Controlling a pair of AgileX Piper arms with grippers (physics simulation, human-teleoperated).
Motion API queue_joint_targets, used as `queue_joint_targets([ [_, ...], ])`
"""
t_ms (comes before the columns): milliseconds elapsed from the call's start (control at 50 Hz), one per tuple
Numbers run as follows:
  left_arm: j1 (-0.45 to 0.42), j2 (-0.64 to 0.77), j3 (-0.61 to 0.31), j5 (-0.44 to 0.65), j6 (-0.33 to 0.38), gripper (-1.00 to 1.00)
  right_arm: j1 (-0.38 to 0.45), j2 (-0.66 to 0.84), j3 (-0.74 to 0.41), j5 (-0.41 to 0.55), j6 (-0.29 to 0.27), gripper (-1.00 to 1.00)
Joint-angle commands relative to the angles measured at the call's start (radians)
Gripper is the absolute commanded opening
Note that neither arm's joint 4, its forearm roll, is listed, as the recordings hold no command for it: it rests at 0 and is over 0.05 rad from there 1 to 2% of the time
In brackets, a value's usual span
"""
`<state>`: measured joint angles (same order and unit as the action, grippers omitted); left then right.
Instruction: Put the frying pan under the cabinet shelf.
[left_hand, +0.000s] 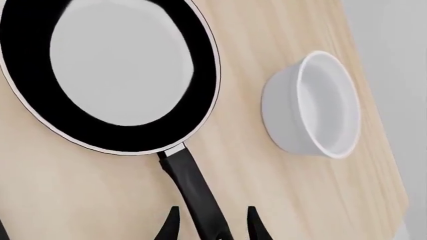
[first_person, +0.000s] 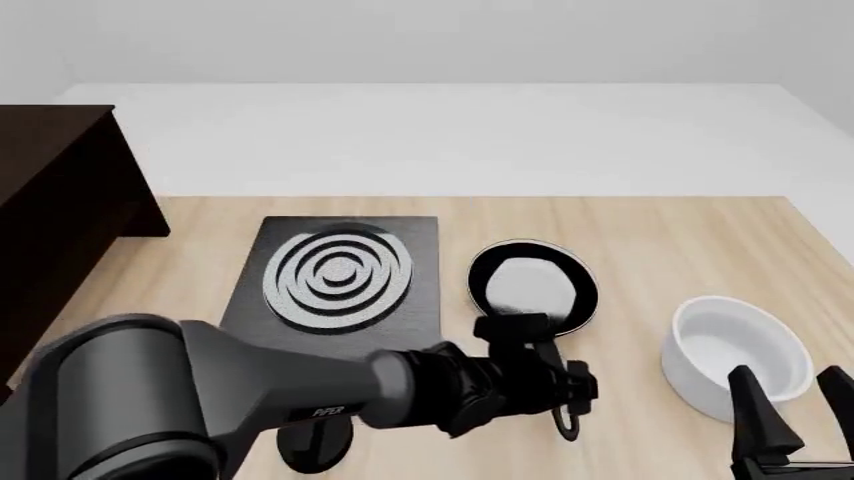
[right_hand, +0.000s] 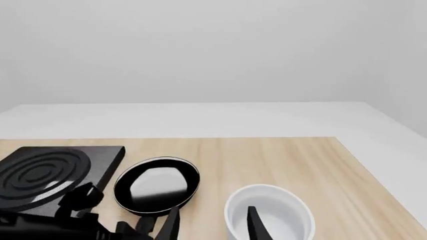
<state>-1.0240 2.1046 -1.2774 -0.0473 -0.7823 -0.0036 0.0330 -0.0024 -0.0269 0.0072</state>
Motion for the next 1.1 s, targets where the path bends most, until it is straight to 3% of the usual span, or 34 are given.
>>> queue_joint_targets([
  [20, 0.0, 0.059, -0.034, -0.02, -0.02, 1.0, 0.0, 0.0, 0.0, 0.0, 0.0, 1.0],
  [380, -0.013, 0.12, -0.075, -0.065, -0.037, 1.0, 0.0, 0.001, 0.0, 0.0, 0.0, 1.0],
  [400, -0.008, 0.127, -0.085, -0.057, -0.033, -1.0, 0.0, 0.001, 0.0, -0.001, 0.0, 1.0],
  [700, 0.05, 0.088, -0.068, -0.072, -0.065, -1.0, 0.0, 0.0, 0.0, 0.0, 0.0, 1.0],
  [1100, 0.09, -0.204, 0.083, -0.113, -0.093, -1.0, 0.0, 0.0, 0.0, 0.0, 0.0, 1.0],
])
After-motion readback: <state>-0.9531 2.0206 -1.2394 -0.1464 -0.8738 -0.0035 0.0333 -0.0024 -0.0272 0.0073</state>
